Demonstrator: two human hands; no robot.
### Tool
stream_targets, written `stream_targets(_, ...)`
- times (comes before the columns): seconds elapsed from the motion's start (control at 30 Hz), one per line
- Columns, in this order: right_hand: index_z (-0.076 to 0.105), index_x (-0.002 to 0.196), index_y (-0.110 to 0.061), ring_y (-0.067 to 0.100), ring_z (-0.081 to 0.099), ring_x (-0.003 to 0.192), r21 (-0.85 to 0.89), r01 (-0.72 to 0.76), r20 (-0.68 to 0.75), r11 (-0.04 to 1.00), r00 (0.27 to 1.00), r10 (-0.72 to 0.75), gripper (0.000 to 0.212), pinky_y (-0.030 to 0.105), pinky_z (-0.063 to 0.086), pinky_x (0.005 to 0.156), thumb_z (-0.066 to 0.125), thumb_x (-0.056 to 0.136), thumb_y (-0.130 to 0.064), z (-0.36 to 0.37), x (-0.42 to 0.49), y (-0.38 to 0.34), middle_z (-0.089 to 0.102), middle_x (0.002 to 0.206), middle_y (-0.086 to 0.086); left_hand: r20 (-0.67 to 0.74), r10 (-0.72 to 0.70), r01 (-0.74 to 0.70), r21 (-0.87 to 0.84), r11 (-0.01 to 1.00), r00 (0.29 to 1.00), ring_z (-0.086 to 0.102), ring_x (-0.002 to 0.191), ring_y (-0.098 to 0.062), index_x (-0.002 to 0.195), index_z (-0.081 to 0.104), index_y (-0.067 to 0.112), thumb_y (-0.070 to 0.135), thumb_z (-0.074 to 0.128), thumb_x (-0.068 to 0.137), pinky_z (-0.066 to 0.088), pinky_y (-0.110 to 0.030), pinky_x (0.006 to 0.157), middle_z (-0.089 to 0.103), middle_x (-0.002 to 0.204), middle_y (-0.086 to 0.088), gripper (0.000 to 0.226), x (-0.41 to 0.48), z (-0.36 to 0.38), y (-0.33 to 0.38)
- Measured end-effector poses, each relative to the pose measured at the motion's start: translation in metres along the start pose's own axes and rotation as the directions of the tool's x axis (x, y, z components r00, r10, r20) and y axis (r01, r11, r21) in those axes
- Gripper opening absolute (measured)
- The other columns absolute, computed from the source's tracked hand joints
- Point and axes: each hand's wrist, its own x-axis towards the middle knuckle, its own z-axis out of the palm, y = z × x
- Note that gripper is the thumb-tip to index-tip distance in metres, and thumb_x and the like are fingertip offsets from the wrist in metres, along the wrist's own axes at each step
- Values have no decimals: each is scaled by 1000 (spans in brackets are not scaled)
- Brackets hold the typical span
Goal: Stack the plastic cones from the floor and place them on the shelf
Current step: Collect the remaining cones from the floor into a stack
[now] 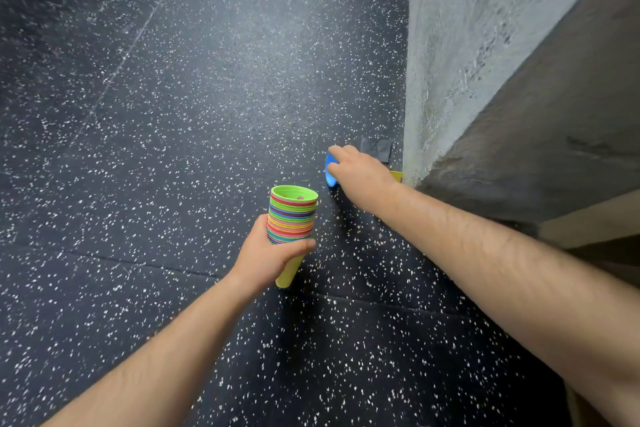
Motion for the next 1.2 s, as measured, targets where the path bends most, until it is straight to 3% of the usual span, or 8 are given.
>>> stream_targets(0.1,56,119,-7,35,48,115,130,-23,-135,991,990,41,32,41,49,76,49,90,4,-2,-3,3,46,131,15,19,-22,22,-2,1000,1000,73,86,-15,111,59,19,45,95,49,60,-40,83,75,95,-2,76,0,2,-2)
stream_targets(0.2,60,104,-5,38,56,97,458,20,-368,889,914,170,14,47,52,75,52,93,-7,-6,-11,3,57,109,18,22,-9,9,-6,1000,1000,73,86,-18,111,59,18,47,92,45,59,-38,82,75,97,-4,79,0,6,1)
stream_targets(0.33,67,110,-6,30,59,98,668,72,-459,741,824,333,18,38,46,85,54,97,-8,-25,-43,-8,65,105,12,47,7,-7,-8,1000,999,74,92,-24,114,60,17,51,91,43,59,-41,87,76,98,-3,85,1,16,4)
stream_targets(0.53,64,109,-16,25,58,90,683,-16,-295,731,909,295,21,41,45,79,50,102,-29,-16,-85,-28,68,90,7,100,55,-55,-2,999,993,72,82,-17,110,62,15,34,93,54,59,-36,79,76,97,-7,67,0,33,15)
stream_targets(0.63,61,114,-22,20,58,98,740,-100,-169,665,930,327,30,37,46,83,42,103,-43,-8,-98,-32,68,101,1,167,67,-68,1,998,984,69,74,-10,110,63,9,25,89,57,56,-24,70,76,94,-9,62,-6,41,17)
stream_targets(0.9,29,154,-14,36,51,127,458,-363,-46,812,902,429,54,47,48,97,45,102,-17,19,-80,5,27,158,8,175,18,-24,34,999,984,73,86,-20,111,62,15,47,91,46,60,-40,83,76,96,-5,78,-6,47,10)
stream_targets(1.03,30,149,-11,34,55,118,323,-438,-5,839,886,464,58,43,49,91,54,96,-13,20,-63,9,42,138,12,165,10,-16,36,999,986,74,91,-23,113,61,15,44,93,48,59,-38,83,77,98,-4,78,-3,43,9)
stream_targets(1.2,55,117,-10,32,52,113,200,-430,-45,880,893,447,23,40,46,87,55,94,-8,21,-69,3,53,120,10,158,21,-26,29,999,987,71,83,-12,110,60,16,26,96,63,57,-28,77,76,97,-5,60,-4,41,7)
